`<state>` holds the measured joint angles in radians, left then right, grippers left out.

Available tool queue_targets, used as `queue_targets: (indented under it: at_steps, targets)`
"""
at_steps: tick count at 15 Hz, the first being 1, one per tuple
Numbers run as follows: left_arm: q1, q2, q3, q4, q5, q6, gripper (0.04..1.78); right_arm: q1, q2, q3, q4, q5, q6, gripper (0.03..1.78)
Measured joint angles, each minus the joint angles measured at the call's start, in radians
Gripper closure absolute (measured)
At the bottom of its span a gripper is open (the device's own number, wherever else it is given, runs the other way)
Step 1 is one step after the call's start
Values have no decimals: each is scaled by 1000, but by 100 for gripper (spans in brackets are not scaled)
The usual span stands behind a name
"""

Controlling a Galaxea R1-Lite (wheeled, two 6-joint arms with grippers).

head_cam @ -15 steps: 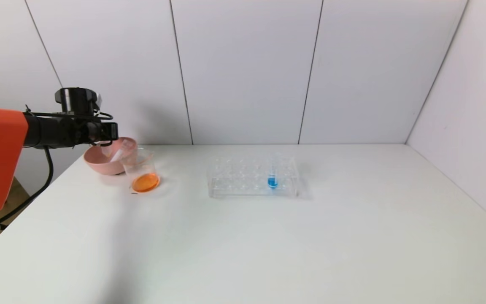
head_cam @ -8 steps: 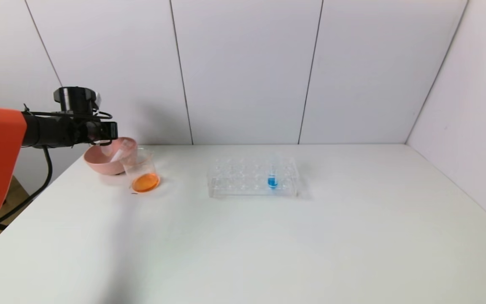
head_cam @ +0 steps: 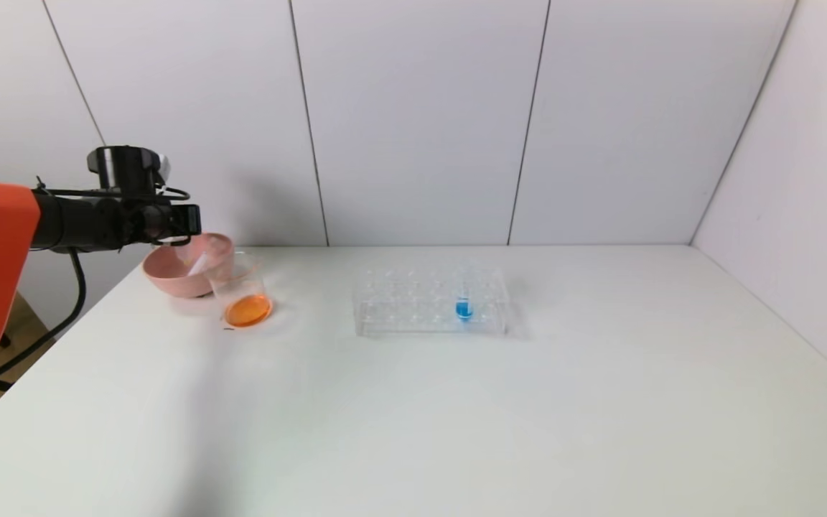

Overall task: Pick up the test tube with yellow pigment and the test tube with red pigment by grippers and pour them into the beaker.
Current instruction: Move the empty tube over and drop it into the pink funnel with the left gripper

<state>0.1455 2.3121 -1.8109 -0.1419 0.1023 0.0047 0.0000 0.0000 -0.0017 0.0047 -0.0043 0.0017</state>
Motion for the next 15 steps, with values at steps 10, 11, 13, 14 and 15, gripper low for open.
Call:
queue_targets:
  at_steps: [10, 11, 13, 14, 15]
  targets:
    - [10, -2, 23, -16, -13, -1, 137, 0, 0, 0, 0, 0, 0, 170]
    - [12, -3, 27, -23, -25, -4, 134, 0, 0, 0, 0, 0, 0, 170]
    - [14, -8, 31, -26, -35, -9, 121, 0, 0, 0, 0, 0, 0, 170]
    - [14, -13, 31, -26, -43, -16, 109, 0, 0, 0, 0, 0, 0, 170]
    - [15, -17, 32, -27, -54, -25, 96, 0, 0, 0, 0, 0, 0, 170]
